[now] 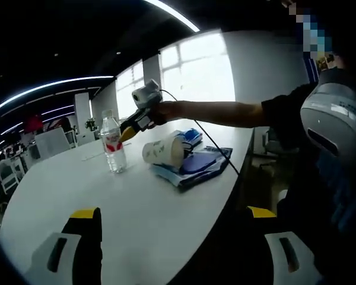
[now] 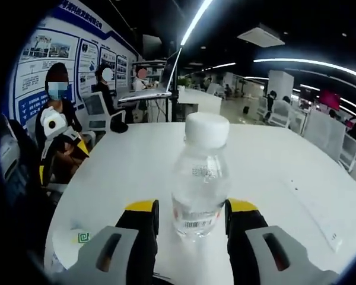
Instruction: Arrange the tabletop items into an orderly group along one side of the table until the central work area is clear of visible clutter.
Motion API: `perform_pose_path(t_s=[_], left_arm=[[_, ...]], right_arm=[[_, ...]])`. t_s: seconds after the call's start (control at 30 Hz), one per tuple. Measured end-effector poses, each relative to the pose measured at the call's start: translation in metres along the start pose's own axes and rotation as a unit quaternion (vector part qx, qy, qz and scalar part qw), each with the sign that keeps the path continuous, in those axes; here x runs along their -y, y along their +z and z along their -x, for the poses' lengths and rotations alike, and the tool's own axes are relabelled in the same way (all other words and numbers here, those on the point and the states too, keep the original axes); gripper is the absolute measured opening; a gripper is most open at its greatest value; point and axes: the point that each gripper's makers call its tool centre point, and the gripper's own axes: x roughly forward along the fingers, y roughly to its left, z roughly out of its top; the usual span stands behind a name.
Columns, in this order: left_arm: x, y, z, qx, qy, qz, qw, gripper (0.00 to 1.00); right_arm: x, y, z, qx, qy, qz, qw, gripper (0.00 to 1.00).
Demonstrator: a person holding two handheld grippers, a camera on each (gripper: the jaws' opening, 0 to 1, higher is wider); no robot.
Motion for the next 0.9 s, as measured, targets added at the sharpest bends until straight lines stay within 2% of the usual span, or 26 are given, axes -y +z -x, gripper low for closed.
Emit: perform_pose_path(t_s=[0.07, 0.23, 0.4, 0.47, 0.53, 0.57, 0.7, 0.83, 0.9], left_arm=[[0.000, 0.000, 0.000, 0.000, 0.000, 0.000, 1.0000, 1.00], [0.001, -0.001, 0.000, 0.001, 0.000, 0.001, 1.0000, 1.00], [0.000, -0.002, 0.002, 0.002, 0.001, 0.002, 1.0000, 0.99], [-0.001, -0.004, 0.003, 0.001, 0.003, 0.004, 1.0000, 0.99], [-0.002, -0.005, 0.004, 0.001, 0.005, 0.005, 1.0000, 0.99], [-0.003, -0.005, 0.004, 0.001, 0.005, 0.005, 1.0000, 0.99], [-0.003, -0.006, 0.003, 0.004, 0.003, 0.008, 1.0000, 0.99], [-0.002, -0.007, 0.000, 0.003, -0.001, 0.008, 1.0000, 0.99], [-0.002, -0.007, 0.000, 0.003, -0.002, 0.007, 1.0000, 0.99]], right_arm=[[0.002, 0.000, -0.001, 0.004, -0.004, 0.000, 1.0000, 0.41], [0.005, 0.001, -0.010, 0.023, -0.010, -0.014, 0.9996, 0.47], [0.004, -0.007, -0.022, 0.015, -0.009, -0.013, 0.9998, 0.47], [0.004, -0.006, -0.023, 0.024, -0.013, -0.022, 0.9994, 0.45], [0.011, -0.006, -0.021, 0.029, -0.026, -0.027, 0.9989, 0.39], [0.010, -0.006, -0.022, 0.030, -0.020, -0.030, 0.9989, 0.38], [0.001, -0.006, -0.022, 0.039, -0.040, -0.031, 0.9980, 0.37], [0.003, -0.005, -0.021, 0.045, -0.055, -0.034, 0.9969, 0.36], [0.009, -0.005, -0.021, 0.046, -0.076, -0.049, 0.9948, 0.36]])
